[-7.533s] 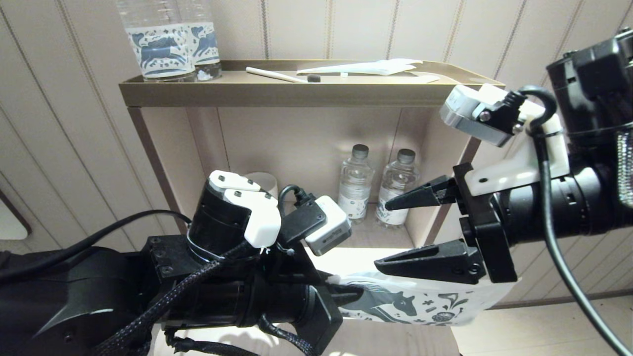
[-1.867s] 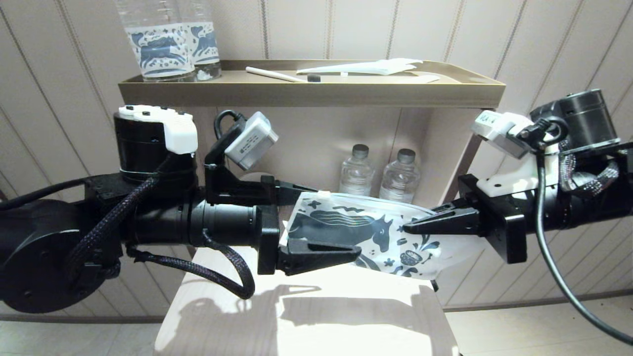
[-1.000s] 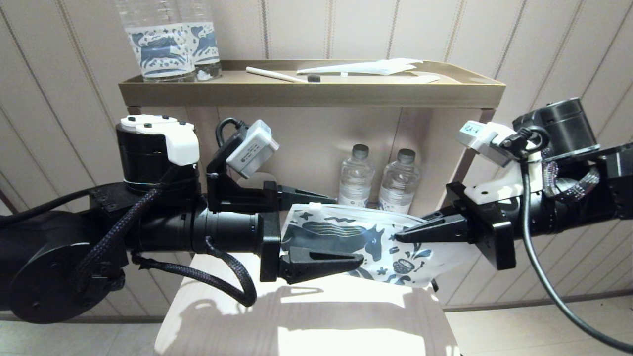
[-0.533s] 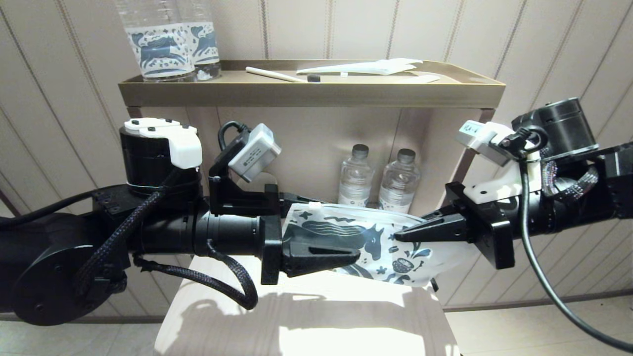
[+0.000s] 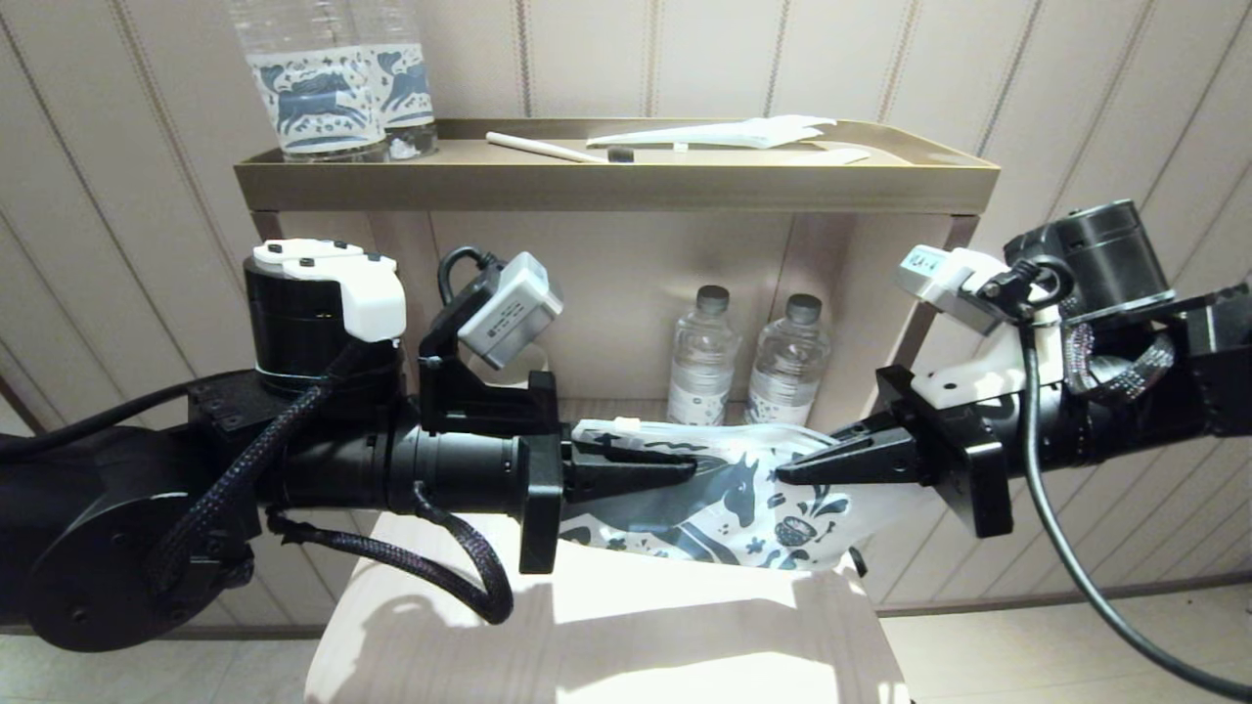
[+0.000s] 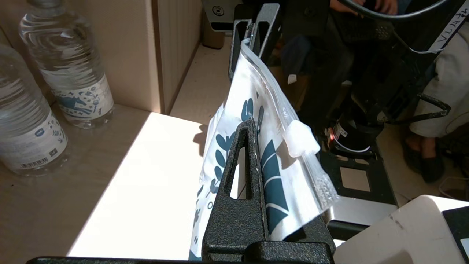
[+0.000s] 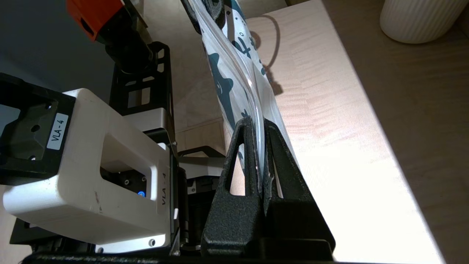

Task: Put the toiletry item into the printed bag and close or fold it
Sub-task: Hand it to the other hand, then close the strorage bag and place it on the desk

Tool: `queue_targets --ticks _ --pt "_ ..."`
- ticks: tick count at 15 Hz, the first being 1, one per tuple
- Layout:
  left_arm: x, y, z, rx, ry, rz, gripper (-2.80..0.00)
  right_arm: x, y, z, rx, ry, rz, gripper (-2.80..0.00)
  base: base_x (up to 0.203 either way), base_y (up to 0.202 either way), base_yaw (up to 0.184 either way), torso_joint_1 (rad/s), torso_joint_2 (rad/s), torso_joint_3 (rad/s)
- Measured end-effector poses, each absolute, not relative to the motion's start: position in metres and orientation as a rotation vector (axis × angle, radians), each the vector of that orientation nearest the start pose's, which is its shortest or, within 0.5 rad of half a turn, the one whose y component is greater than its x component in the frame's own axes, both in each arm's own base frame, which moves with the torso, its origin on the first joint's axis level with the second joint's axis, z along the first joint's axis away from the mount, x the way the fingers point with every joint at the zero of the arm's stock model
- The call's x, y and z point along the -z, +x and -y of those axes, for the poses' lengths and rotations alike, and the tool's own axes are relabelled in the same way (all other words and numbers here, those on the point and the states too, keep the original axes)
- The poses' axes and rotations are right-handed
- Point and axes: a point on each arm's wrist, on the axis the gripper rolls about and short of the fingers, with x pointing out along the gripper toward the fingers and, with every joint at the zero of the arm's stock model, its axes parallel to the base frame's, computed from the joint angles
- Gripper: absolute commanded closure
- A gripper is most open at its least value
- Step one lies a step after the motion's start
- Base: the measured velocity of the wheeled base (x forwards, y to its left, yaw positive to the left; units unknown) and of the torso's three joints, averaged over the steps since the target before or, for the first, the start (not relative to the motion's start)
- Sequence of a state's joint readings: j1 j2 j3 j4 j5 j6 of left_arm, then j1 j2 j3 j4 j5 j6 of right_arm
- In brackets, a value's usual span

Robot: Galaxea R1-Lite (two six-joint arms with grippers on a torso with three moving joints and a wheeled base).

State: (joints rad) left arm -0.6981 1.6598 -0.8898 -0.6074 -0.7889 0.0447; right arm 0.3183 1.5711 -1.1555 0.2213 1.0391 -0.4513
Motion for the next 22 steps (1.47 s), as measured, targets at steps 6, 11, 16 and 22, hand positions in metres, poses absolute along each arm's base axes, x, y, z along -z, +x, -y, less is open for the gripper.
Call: queue_targets --ticks 6,11,16,22 --pt "-0.215 0.219 0.204 1.487 0.029 -0.148 0.00 -0.244 0.245 -0.101 -1.416 -0.128 -0.335 0.00 0.000 0.000 0.000 0.000 0.00 0.000" --pt "-0.207 0.222 0.207 1.488 0.033 -0.171 0.00 -0.246 0.244 -0.101 -1.407 -0.137 -0.321 -2.80 0.000 0.000 0.000 0.000 0.00 0.000" --pt "-0.186 0.220 0.228 1.532 0.058 -0.241 0.00 -0.257 0.237 -0.102 -1.416 -0.153 -0.278 -2.80 0.000 0.000 0.000 0.000 0.00 0.000" --pt "-0.185 0.222 0.234 1.509 0.062 -0.239 0.00 -0.267 0.234 -0.143 -1.443 -0.214 -0.285 -2.80 0.000 0.000 0.000 0.000 0.00 0.000"
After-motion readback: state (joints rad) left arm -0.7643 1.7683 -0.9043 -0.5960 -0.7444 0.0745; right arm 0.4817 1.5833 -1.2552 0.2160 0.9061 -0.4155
